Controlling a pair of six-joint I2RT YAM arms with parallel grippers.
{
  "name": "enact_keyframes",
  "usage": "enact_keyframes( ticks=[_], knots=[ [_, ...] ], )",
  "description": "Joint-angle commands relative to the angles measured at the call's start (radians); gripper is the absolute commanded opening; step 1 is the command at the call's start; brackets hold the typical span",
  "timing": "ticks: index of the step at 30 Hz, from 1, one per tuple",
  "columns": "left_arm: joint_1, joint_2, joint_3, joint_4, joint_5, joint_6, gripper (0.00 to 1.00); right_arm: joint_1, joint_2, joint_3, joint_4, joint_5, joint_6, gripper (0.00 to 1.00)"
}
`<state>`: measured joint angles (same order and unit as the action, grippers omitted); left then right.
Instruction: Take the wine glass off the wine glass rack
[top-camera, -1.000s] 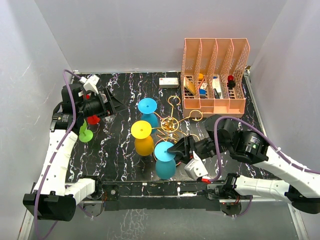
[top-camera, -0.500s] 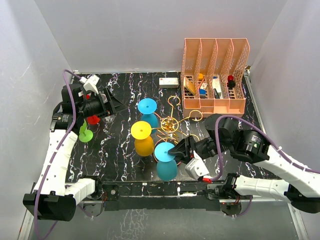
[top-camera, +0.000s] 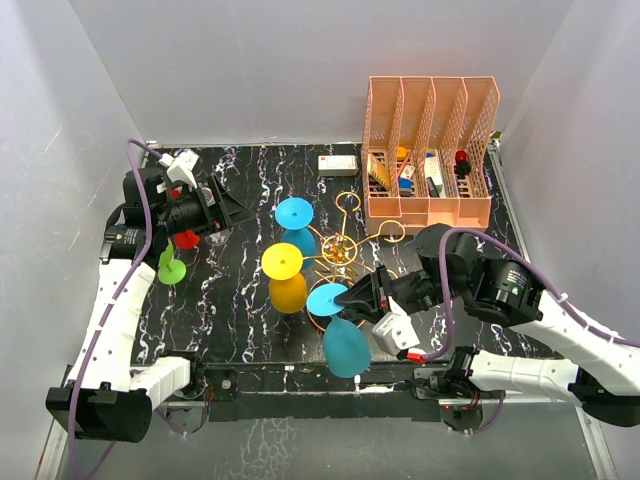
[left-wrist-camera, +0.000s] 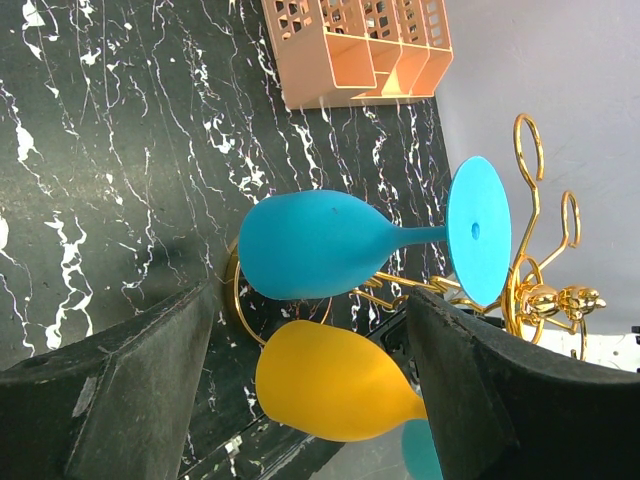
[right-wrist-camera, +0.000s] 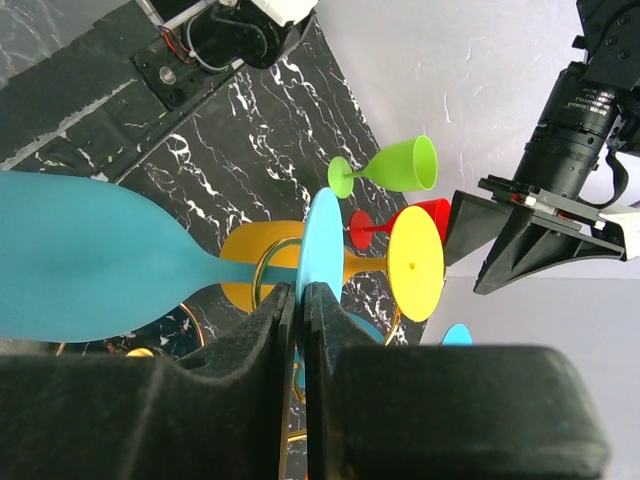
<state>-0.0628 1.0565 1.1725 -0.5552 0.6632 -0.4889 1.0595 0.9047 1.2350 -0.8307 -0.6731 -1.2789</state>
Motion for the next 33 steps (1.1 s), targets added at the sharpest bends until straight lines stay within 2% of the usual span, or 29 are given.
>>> enact_keyframes(
  ticks=[1,18,33],
  knots=[
    [-0.003,-0.026,0.028,-0.014,0.002,0.018,0.76,0.006,-0.018,0.002,0.019,0.028,0.023,0.08],
    [-0.003,-0.015,0.041,-0.015,-0.002,0.029,0.76,0.006,-0.076,-0.11,0.246,0.134,0.091,0.08],
    [-0.003,-0.03,0.055,-0.051,-0.034,0.053,0.76,0.006,-0.086,-0.139,0.35,0.255,0.142,0.08]
  ],
)
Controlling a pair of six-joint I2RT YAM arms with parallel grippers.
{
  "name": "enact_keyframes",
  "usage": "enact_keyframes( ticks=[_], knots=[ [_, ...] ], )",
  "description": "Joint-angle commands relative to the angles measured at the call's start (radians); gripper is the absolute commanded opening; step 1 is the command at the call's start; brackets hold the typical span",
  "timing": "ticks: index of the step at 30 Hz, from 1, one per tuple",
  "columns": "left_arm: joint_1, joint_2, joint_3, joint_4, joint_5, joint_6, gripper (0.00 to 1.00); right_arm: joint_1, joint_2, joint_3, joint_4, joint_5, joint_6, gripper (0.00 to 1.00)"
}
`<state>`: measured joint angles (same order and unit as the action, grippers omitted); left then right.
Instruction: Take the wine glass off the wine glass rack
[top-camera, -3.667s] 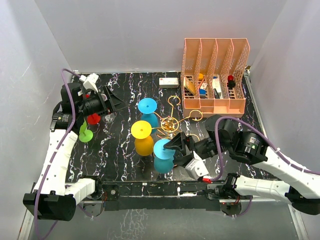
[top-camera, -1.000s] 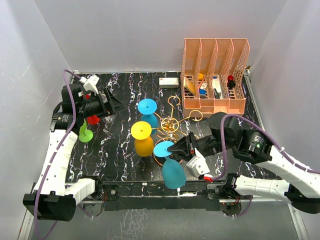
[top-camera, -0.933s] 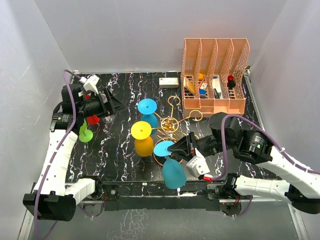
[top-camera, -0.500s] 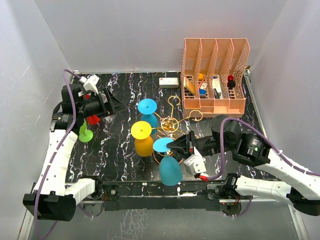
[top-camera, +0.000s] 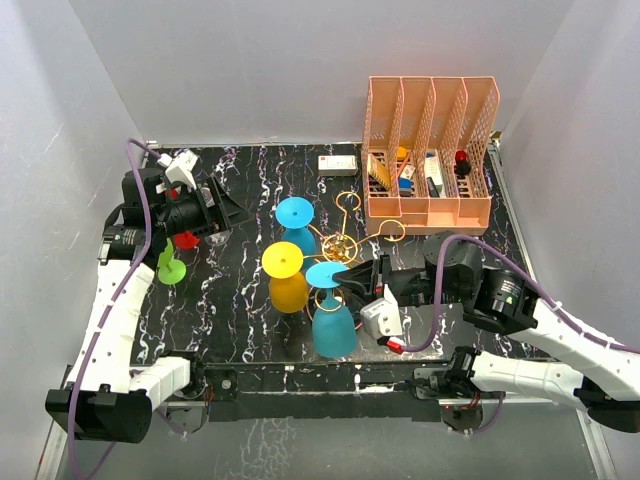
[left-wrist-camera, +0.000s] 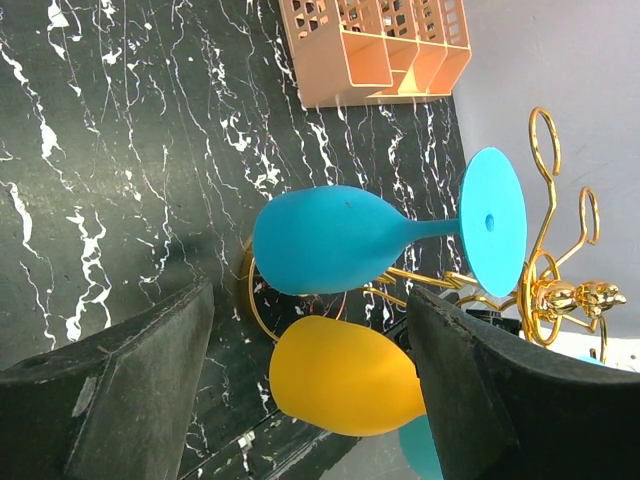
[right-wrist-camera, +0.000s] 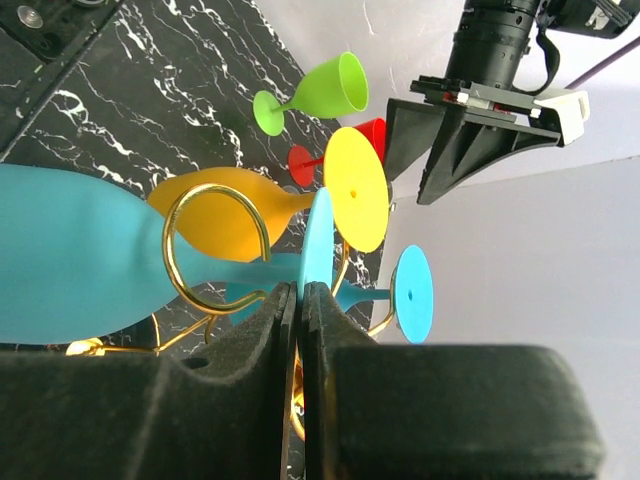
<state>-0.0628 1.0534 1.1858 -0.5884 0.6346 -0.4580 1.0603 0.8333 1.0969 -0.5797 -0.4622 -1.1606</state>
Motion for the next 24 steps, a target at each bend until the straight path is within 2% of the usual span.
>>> enact_keyframes(
  ticks=[1,9,15,20,24],
  knots=[
    [-0.003,-0.026,0.042,-0.019,-0.004,0.024,0.76,0.005,-0.013,-0.002,0.102,0.046,0.026,0.08],
    [-0.003,-0.033,0.047,-0.028,-0.02,0.028,0.76,0.006,0.004,-0.01,0.138,0.057,0.035,0.08],
    [-0.003,-0.051,0.067,-0.057,-0.085,0.04,0.76,0.006,0.026,-0.017,0.195,0.021,0.039,0.08],
    [-0.003,-0.072,0.088,-0.081,-0.154,0.041,0.77,0.006,0.046,-0.014,0.238,-0.035,0.054,0.08],
    [-0.003,-0.092,0.1,-0.083,-0.188,0.033,0.78,0.006,0.052,0.011,0.237,-0.146,0.071,0.08]
  ],
)
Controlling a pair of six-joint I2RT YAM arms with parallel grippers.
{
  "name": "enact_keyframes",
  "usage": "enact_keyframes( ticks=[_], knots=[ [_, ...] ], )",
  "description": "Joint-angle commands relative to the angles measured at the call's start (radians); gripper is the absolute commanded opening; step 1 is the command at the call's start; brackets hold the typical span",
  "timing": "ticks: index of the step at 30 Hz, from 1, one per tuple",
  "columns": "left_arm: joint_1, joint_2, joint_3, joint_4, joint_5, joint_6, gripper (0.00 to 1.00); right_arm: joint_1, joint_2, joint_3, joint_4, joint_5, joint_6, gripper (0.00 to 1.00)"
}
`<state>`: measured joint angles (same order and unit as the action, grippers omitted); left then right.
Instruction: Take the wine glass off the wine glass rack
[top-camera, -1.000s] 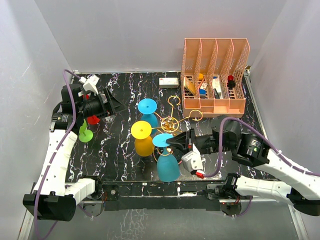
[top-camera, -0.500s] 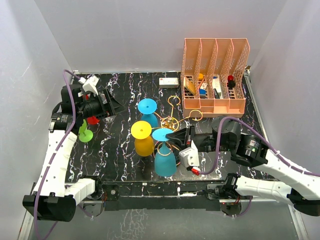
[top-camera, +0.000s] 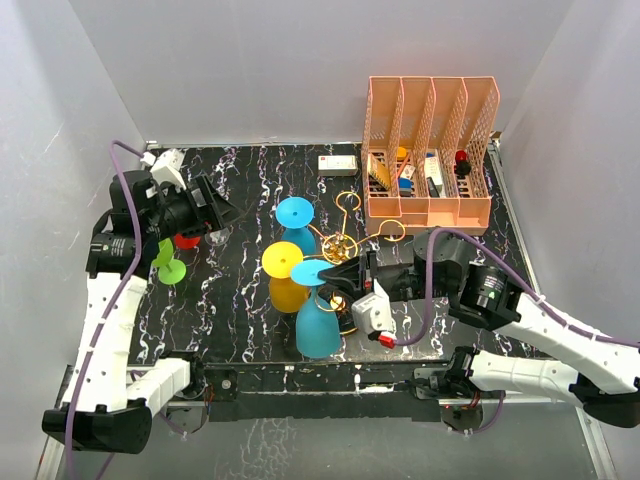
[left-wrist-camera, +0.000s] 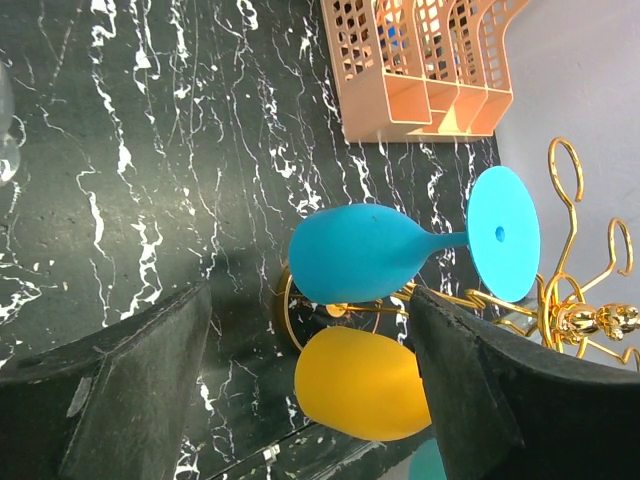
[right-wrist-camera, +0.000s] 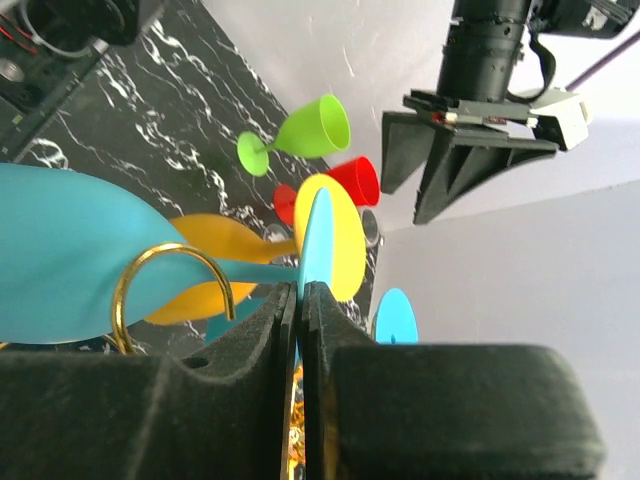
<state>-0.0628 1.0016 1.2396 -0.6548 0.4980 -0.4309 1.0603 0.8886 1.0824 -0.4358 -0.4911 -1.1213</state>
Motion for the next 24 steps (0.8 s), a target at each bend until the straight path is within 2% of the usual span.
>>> enact_keyframes(
  ticks=[1,6,9,12,14,16,19,21,24],
  knots=[
    [-0.003,-0.045,0.049,-0.018,-0.061,0.005,0.79,0.005,-0.003,0.031,0.104,-0.146,0.053,0.08],
    [-0.003,-0.069,0.063,-0.014,-0.111,-0.012,0.79,0.005,-0.003,0.015,0.277,-0.254,0.299,0.08],
    [-0.002,-0.083,0.076,-0.01,-0.14,-0.029,0.8,0.006,-0.012,-0.034,0.47,-0.23,0.516,0.08],
    [-0.003,-0.093,0.102,-0.008,-0.162,-0.048,0.8,0.006,-0.019,-0.079,0.642,-0.136,0.728,0.08],
    [-0.003,-0.094,0.132,-0.007,-0.163,-0.061,0.8,0.006,-0.024,-0.093,0.754,-0.002,0.915,0.08],
    [-0.004,-0.091,0.161,0.0,-0.148,-0.074,0.8,0.005,-0.023,-0.08,0.783,0.246,1.134,0.08],
    [-0.003,-0.076,0.193,0.03,-0.083,-0.098,0.81,0.006,0.002,0.036,0.607,0.667,1.434,0.08],
    [-0.007,-0.068,0.191,0.075,-0.018,-0.126,0.82,0.005,0.02,0.095,0.506,0.832,1.495,0.08],
    [-0.016,-0.059,0.163,0.177,0.113,-0.181,0.81,0.006,0.0,0.081,0.53,0.964,1.482,0.08]
  ],
)
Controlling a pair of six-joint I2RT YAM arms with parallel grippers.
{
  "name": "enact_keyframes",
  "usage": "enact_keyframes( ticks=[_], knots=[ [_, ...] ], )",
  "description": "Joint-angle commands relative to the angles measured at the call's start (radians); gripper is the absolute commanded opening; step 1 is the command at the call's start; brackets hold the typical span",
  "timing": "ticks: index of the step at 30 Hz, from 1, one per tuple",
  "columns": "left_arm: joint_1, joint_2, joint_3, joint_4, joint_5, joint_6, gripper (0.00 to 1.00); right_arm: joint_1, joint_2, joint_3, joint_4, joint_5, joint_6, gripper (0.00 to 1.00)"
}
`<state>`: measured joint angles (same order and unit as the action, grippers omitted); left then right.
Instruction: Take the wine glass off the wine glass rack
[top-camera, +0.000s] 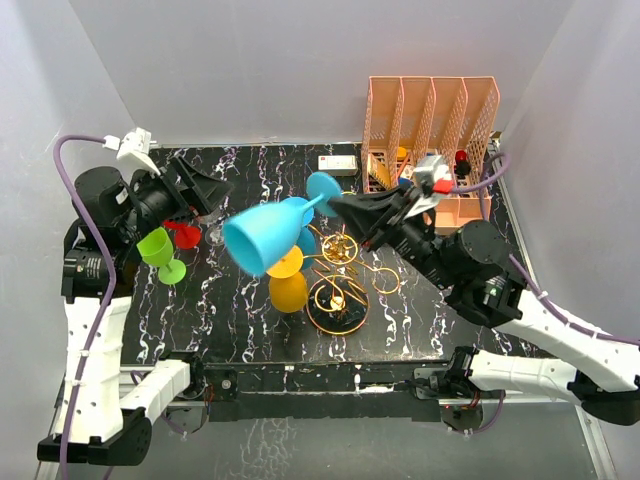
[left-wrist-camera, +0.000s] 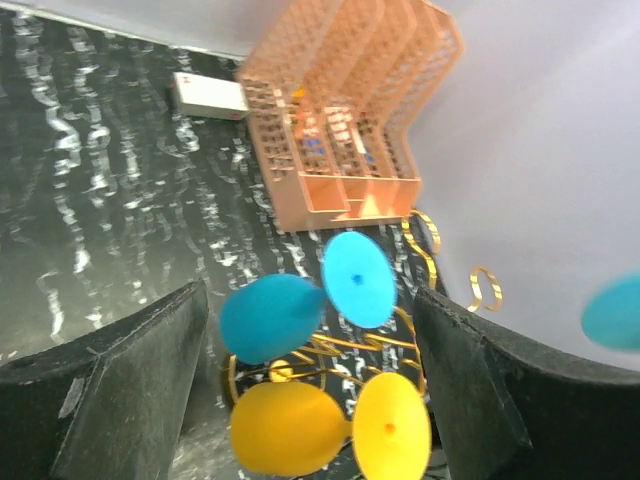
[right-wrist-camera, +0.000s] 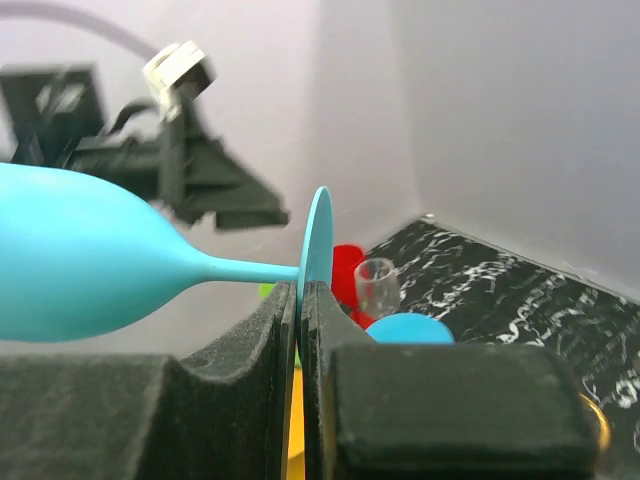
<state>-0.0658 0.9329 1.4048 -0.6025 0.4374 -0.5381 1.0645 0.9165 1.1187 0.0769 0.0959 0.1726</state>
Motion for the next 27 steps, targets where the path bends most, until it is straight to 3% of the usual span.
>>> enact_keyframes(
  ticks=[1,6,13,21,27],
  knots=[
    [-0.017,0.01,-0.01,0.161,0.206,-0.094,0.81,0.001,-0.034,0.038,0.031,0.419,0.173,0.08],
    [-0.05,0.004,-0.051,0.369,0.398,-0.197,0.81,0.002,-0.014,0.068,0.038,0.539,0.065,0.08],
    [-0.093,-0.013,-0.167,0.768,0.588,-0.422,0.81,0.001,0.015,0.059,0.113,0.537,-0.052,0.08],
    [-0.1,-0.009,-0.053,0.426,0.432,-0.18,0.81,0.001,-0.03,0.013,0.148,0.575,-0.119,0.08],
    [-0.099,-0.008,-0.047,0.412,0.403,-0.176,0.81,0.002,-0.068,-0.008,0.148,0.528,-0.223,0.08]
  ],
)
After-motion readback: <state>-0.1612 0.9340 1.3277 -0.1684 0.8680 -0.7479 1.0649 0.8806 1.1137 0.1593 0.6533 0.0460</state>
